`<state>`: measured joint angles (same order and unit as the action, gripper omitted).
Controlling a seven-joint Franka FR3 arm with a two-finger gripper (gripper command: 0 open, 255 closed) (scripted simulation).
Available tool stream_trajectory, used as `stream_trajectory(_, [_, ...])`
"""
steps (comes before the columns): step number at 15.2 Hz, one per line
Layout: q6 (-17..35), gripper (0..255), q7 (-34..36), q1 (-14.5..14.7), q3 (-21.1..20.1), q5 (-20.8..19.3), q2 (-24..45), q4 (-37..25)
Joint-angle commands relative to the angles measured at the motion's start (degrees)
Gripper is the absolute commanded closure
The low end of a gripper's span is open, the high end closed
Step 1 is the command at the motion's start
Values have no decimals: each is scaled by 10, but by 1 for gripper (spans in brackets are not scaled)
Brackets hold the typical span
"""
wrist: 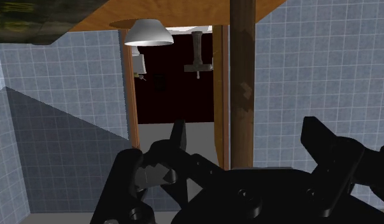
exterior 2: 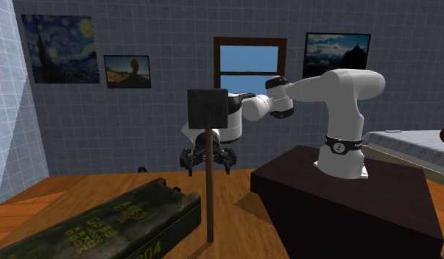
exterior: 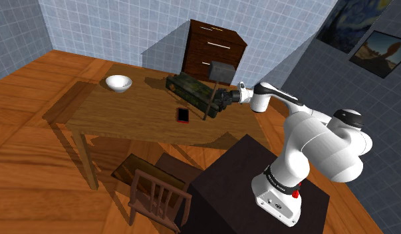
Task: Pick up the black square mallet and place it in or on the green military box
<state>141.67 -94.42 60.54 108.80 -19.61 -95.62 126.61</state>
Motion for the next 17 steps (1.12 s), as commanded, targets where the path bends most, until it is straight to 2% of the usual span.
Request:
stream_trajectory(1, [0, 255, 0, 0, 0, 0, 0, 0])
stream_trajectory(10, [0, 255, 0, 0, 0, 0, 0, 0])
stream_trajectory(17, [0, 255, 30, -9, -34, 11, 20, 21])
